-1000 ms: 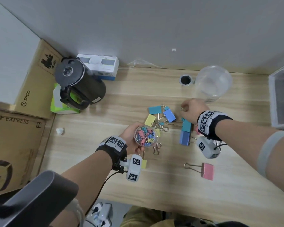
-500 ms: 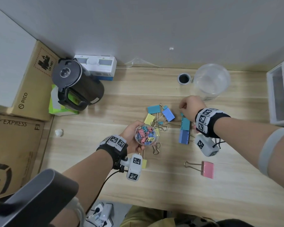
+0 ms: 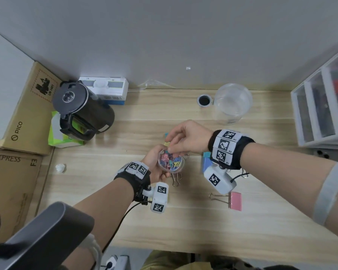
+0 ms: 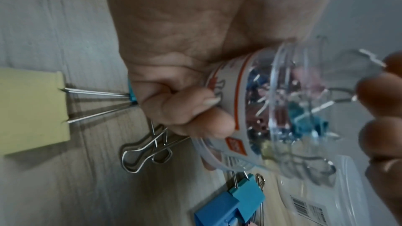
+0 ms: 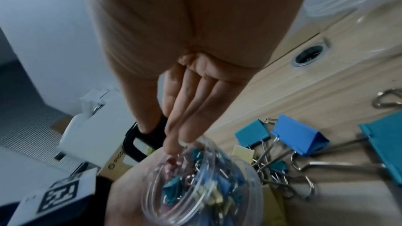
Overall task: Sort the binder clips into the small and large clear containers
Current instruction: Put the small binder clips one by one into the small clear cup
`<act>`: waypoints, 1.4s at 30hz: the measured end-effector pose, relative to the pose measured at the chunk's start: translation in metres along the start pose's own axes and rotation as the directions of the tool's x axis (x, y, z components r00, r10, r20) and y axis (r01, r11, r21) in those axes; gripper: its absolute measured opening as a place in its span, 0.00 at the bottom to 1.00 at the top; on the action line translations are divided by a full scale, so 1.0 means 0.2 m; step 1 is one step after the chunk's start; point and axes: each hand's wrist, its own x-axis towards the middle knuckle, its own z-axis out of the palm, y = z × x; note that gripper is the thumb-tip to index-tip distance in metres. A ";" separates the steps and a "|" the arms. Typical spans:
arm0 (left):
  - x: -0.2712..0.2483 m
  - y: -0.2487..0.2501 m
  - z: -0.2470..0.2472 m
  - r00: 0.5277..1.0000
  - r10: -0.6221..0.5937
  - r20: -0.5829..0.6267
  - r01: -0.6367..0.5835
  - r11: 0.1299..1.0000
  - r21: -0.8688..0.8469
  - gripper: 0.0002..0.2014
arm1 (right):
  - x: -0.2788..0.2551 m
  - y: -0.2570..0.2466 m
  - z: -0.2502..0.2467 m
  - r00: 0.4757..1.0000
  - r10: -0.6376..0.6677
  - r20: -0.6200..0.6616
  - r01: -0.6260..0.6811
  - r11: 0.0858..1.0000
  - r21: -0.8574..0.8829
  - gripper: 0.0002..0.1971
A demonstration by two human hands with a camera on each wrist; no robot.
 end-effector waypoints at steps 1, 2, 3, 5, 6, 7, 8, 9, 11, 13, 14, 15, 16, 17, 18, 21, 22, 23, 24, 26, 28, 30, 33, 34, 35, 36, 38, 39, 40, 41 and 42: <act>0.00 0.00 0.00 1.000 -0.006 0.005 0.006 1.000 -0.003 0.28 | 0.00 0.00 0.00 0.999 0.015 -0.035 -0.014 1.000 0.023 0.10; -0.01 0.00 0.00 1.000 -0.016 0.017 0.016 1.000 -0.010 0.28 | 0.01 0.01 -0.02 0.994 0.037 -0.102 -0.031 0.998 0.059 0.09; -0.02 0.00 -0.01 0.999 -0.027 0.034 0.028 0.999 -0.017 0.27 | 0.02 0.03 -0.04 0.979 0.068 -0.192 -0.050 0.994 0.098 0.08; -0.04 0.00 -0.03 0.998 -0.039 0.054 0.041 0.999 -0.027 0.25 | 0.07 0.12 -0.13 0.909 0.149 -0.389 -0.107 0.986 0.128 0.06; -0.04 0.00 -0.04 0.997 -0.045 0.055 0.046 0.998 -0.032 0.25 | 0.09 0.18 -0.17 0.861 0.180 -0.476 -0.152 0.984 0.095 0.06; -0.05 -0.01 -0.06 0.997 -0.050 0.052 0.052 0.998 -0.042 0.25 | 0.11 0.24 -0.21 0.819 0.191 -0.541 -0.211 0.977 0.026 0.07; -0.05 -0.02 -0.08 0.998 -0.050 0.042 0.052 0.997 -0.054 0.25 | 0.12 0.29 -0.25 0.801 0.178 -0.571 -0.268 0.960 -0.076 0.08; -0.05 -0.03 -0.10 0.998 -0.050 0.036 0.053 0.996 -0.070 0.25 | 0.14 0.33 -0.28 0.811 0.154 -0.565 -0.309 0.932 -0.189 0.09; -0.07 -0.04 -0.14 0.998 -0.057 0.027 0.060 0.993 -0.100 0.25 | 0.18 0.34 -0.28 0.853 0.122 -0.507 -0.332 0.877 -0.348 0.11; -0.08 -0.05 -0.17 0.998 -0.056 0.018 0.058 0.990 -0.128 0.24 | 0.25 0.33 -0.26 0.879 0.111 -0.464 -0.322 0.855 -0.406 0.12; -0.08 -0.05 -0.18 0.998 -0.054 0.011 0.055 0.989 -0.140 0.23 | 0.30 0.32 -0.25 0.887 0.103 -0.450 -0.317 0.844 -0.432 0.12; -0.09 -0.05 -0.19 0.998 -0.054 0.010 0.055 0.987 -0.152 0.23 | 0.35 0.31 -0.23 0.892 0.098 -0.441 -0.319 0.828 -0.462 0.12; -0.09 -0.06 -0.20 0.999 -0.052 0.010 0.053 0.985 -0.164 0.23 | 0.38 0.31 -0.21 0.896 0.096 -0.433 -0.326 0.804 -0.498 0.12; -0.08 -0.06 -0.21 0.999 -0.049 0.012 0.050 0.983 -0.178 0.23 | 0.41 0.30 -0.20 0.899 0.108 -0.425 -0.347 0.767 -0.539 0.13; -0.08 -0.07 -0.22 0.999 -0.047 0.010 0.048 0.980 -0.191 0.22 | 0.43 0.30 -0.18 0.902 0.120 -0.414 -0.365 0.721 -0.588 0.13; -0.07 -0.07 -0.22 0.999 -0.050 0.004 0.050 0.976 -0.213 0.23 | 0.46 0.30 -0.14 0.902 0.151 -0.404 -0.405 0.620 -0.672 0.11; -0.07 -0.07 -0.22 0.999 -0.049 0.003 0.048 0.976 -0.211 0.23 | 0.46 0.31 -0.14 0.898 0.155 -0.411 -0.415 0.609 -0.676 0.10; -0.07 -0.07 -0.22 0.999 -0.048 0.002 0.047 0.976 -0.212 0.23 | 0.46 0.31 -0.13 0.890 0.165 -0.424 -0.431 0.607 -0.668 0.08; -0.06 -0.07 -0.22 0.999 -0.047 -0.001 0.046 0.976 -0.211 0.23 | 0.46 0.31 -0.13 0.886 0.168 -0.432 -0.437 0.613 -0.658 0.08; -0.06 -0.07 -0.22 0.999 -0.051 -0.007 0.048 0.977 -0.206 0.23 | 0.45 0.31 -0.14 0.882 0.168 -0.439 -0.442 0.618 -0.651 0.09; -0.06 -0.06 -0.21 0.999 -0.048 -0.013 0.045 0.978 -0.204 0.23 | 0.43 0.30 -0.16 0.883 0.153 -0.444 -0.437 0.613 -0.658 0.06; -0.06 -0.05 -0.20 0.999 -0.040 -0.018 0.035 0.976 -0.214 0.23 | 0.40 0.29 -0.19 0.882 0.120 -0.456 -0.414 0.660 -0.626 0.03; -0.05 -0.04 -0.19 1.000 -0.019 -0.011 0.016 0.977 -0.211 0.25 | 0.35 0.23 -0.20 0.877 0.032 -0.479 -0.268 0.862 -0.431 0.00; -0.05 -0.04 -0.18 1.000 -0.013 -0.011 0.010 0.979 -0.202 0.25 | 0.32 0.19 -0.19 0.888 0.030 -0.458 -0.199 0.925 -0.325 0.01; -0.04 -0.04 -0.17 1.000 -0.010 -0.014 0.007 0.981 -0.196 0.26 | 0.31 0.15 -0.18 0.911 0.044 -0.409 -0.143 0.966 -0.214 0.02; -0.04 -0.03 -0.17 1.000 -0.011 -0.018 0.008 0.982 -0.190 0.26 | 0.28 0.11 -0.16 0.939 0.050 -0.340 -0.098 0.987 -0.125 0.03; -0.03 -0.03 -0.15 1.000 -0.015 -0.016 0.012 0.984 -0.179 0.26 | 0.24 0.02 -0.12 0.983 0.023 -0.183 -0.039 0.995 -0.087 0.04; -0.03 -0.02 -0.14 1.000 -0.010 -0.015 0.007 0.985 -0.173 0.26 | 0.21 -0.02 -0.09 0.995 0.010 -0.102 -0.021 0.993 -0.113 0.05; -0.03 -0.02 -0.13 1.000 0.001 -0.016 -0.004 0.986 -0.166 0.27 | 0.19 -0.05 -0.06 1.000 0.010 -0.025 -0.014 0.989 -0.145 0.06; -0.03 -0.02 -0.12 1.000 0.013 -0.020 -0.016 0.987 -0.159 0.27 | 0.17 -0.06 -0.04 1.000 0.018 0.023 -0.014 0.986 -0.166 0.07; -0.03 -0.02 -0.11 1.000 0.020 -0.020 -0.023 0.988 -0.156 0.27 | 0.17 -0.06 -0.02 1.000 0.019 0.024 -0.015 0.986 -0.165 0.07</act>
